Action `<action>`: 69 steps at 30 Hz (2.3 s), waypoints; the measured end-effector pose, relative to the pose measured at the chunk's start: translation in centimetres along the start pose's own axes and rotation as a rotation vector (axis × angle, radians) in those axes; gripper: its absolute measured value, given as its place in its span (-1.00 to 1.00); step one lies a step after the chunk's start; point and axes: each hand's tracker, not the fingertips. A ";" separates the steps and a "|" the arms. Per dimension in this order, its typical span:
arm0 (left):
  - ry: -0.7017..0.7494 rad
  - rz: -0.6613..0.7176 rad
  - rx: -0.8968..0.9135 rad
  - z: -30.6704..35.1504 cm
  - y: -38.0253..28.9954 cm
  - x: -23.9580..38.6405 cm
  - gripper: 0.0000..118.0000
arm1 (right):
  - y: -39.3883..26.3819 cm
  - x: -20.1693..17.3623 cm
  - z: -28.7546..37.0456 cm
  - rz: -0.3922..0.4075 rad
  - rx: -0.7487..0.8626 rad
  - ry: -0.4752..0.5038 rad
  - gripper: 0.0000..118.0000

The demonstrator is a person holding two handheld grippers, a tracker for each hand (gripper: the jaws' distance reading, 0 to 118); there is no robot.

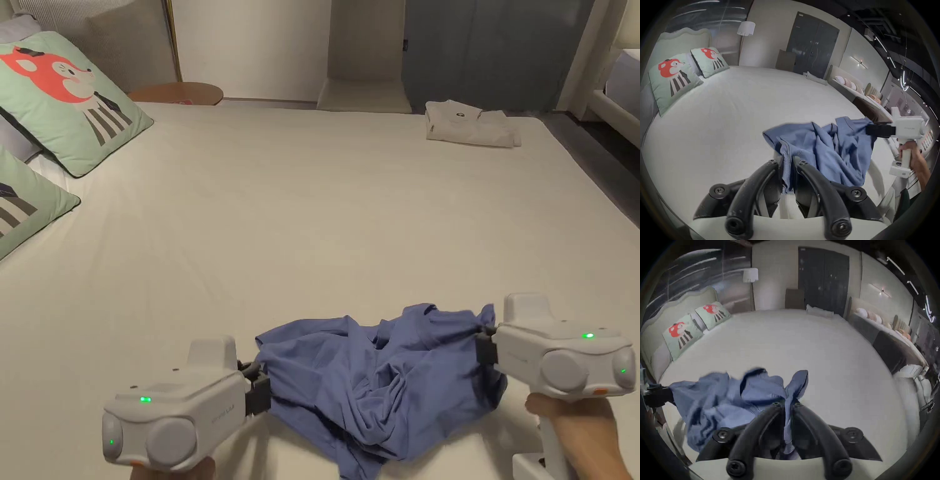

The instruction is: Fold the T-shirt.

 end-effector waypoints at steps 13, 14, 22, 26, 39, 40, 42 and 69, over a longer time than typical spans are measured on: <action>0.134 -0.046 0.285 2.1 17.0 -3.5 -0.89 | 14.6 3.3 4.5 0.043 0.307 -0.079 -0.91; 0.150 -0.056 0.308 2.2 18.6 -3.8 -0.89 | 15.8 3.3 5.3 0.041 0.330 -0.086 -0.91; 0.228 -0.029 0.410 1.9 31.3 -5.8 -0.89 | 23.4 5.3 4.4 0.046 0.433 -0.146 -0.91; 0.246 -0.012 0.446 0.5 35.8 -6.8 -0.89 | 26.1 5.5 3.2 0.096 0.476 -0.209 -0.91; 0.373 -0.067 0.383 -8.0 36.6 -9.5 -0.89 | 27.1 4.1 -3.4 0.031 0.462 -0.175 -0.91; 0.375 -0.064 0.362 -8.5 35.7 -10.0 -0.89 | 26.3 4.0 -4.0 0.033 0.443 -0.175 -0.91; 0.386 -0.046 0.321 -9.7 33.0 -11.1 -0.89 | 24.2 3.9 -5.8 0.034 0.398 -0.164 -0.91; 0.381 0.009 -0.130 1.9 -3.3 -13.9 -0.89 | -9.9 1.3 3.8 -0.094 -0.027 -0.133 -0.90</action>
